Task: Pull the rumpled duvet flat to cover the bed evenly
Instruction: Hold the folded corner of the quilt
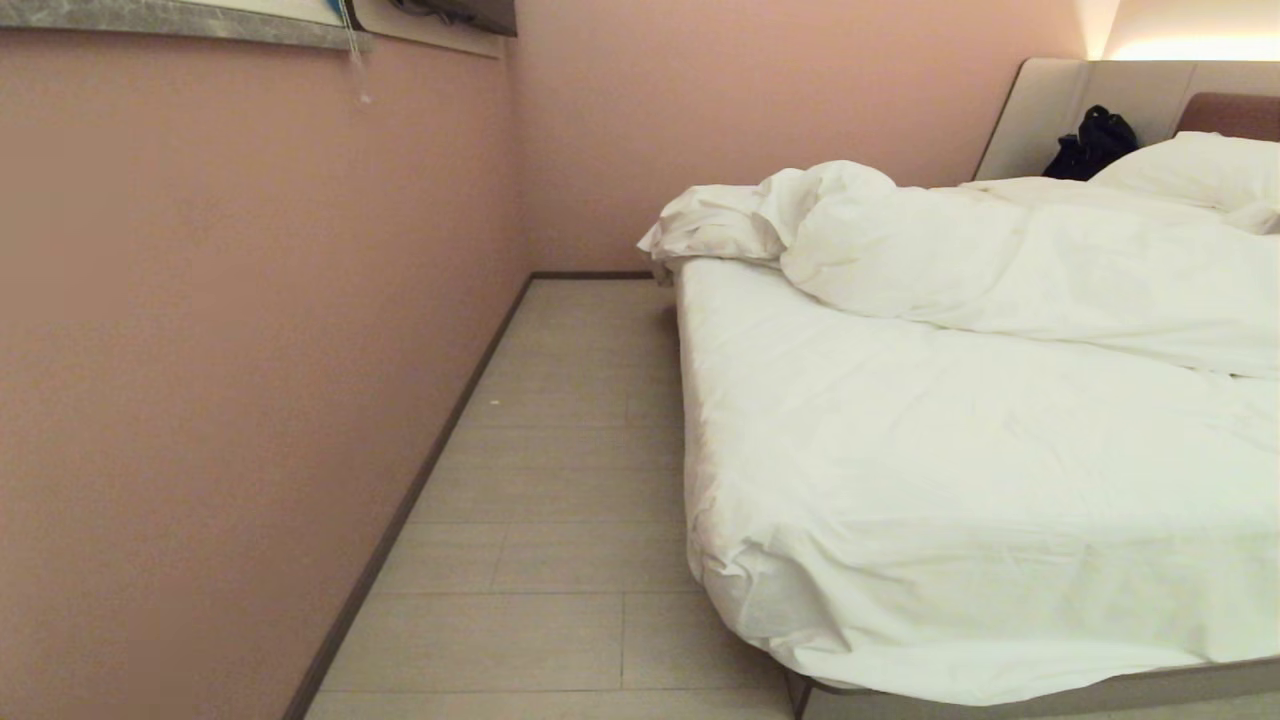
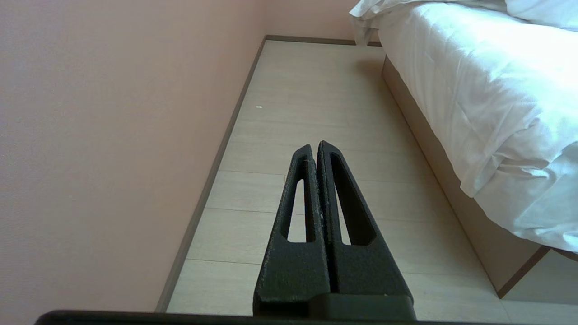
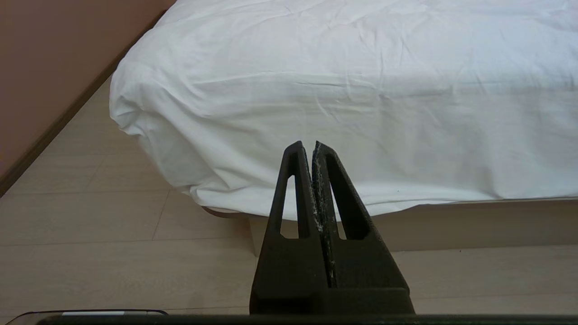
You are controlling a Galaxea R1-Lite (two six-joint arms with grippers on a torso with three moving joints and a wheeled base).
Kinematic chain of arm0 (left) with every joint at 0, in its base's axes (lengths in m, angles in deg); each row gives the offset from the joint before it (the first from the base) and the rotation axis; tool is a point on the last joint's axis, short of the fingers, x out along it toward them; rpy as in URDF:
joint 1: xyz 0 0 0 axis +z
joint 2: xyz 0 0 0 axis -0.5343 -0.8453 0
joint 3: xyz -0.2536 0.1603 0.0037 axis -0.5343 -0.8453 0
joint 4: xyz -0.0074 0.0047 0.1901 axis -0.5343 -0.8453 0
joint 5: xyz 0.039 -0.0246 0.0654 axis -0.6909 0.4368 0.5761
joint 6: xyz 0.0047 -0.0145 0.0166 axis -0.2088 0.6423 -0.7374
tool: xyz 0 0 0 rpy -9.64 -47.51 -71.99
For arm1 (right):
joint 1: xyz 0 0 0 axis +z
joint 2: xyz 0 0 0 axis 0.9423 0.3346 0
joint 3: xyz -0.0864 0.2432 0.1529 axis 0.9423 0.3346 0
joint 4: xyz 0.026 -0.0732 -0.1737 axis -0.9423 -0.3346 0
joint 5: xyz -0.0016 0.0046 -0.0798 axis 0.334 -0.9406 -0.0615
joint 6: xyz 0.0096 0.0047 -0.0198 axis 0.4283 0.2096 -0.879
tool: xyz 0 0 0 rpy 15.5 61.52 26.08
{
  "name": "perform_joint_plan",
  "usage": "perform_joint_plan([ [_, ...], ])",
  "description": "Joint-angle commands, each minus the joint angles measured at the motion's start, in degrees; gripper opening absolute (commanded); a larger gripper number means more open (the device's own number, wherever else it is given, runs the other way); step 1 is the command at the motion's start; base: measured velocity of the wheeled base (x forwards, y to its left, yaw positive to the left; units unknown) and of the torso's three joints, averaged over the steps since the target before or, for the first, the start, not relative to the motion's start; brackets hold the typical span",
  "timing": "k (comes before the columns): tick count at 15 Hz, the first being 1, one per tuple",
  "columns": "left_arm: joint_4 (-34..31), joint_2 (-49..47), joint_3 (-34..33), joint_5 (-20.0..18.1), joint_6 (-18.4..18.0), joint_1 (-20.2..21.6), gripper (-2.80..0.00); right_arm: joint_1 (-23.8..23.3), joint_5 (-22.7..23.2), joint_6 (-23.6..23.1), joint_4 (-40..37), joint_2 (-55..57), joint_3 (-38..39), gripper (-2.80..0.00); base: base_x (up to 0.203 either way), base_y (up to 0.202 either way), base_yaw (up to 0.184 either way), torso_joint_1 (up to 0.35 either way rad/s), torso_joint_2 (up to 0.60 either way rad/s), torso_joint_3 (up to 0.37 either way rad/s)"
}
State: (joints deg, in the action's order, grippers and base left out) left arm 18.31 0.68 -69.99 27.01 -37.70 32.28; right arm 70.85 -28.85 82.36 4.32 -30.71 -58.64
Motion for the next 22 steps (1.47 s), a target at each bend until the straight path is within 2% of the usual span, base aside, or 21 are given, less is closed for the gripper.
perform_joint_plan([
  [1,0.0,0.0,0.0,0.0,0.0,0.0,-2.8,0.0,0.0,0.0,0.0,0.1,0.0,-2.8,0.0,0.0,0.0,0.0,0.0,0.0],
  [5,0.0,0.0,0.0,0.0,0.0,0.0,-2.8,0.0,0.0,0.0,0.0,0.1,0.0,-2.8,0.001,-0.049,0.0,0.001,0.0,0.0],
  [22,0.0,0.0,0.0,0.0,0.0,-0.1,-2.8,0.0,0.0,0.0,0.0,0.1,0.0,-2.8,0.0,-0.192,-0.001,0.001,0.0,0.001],
])
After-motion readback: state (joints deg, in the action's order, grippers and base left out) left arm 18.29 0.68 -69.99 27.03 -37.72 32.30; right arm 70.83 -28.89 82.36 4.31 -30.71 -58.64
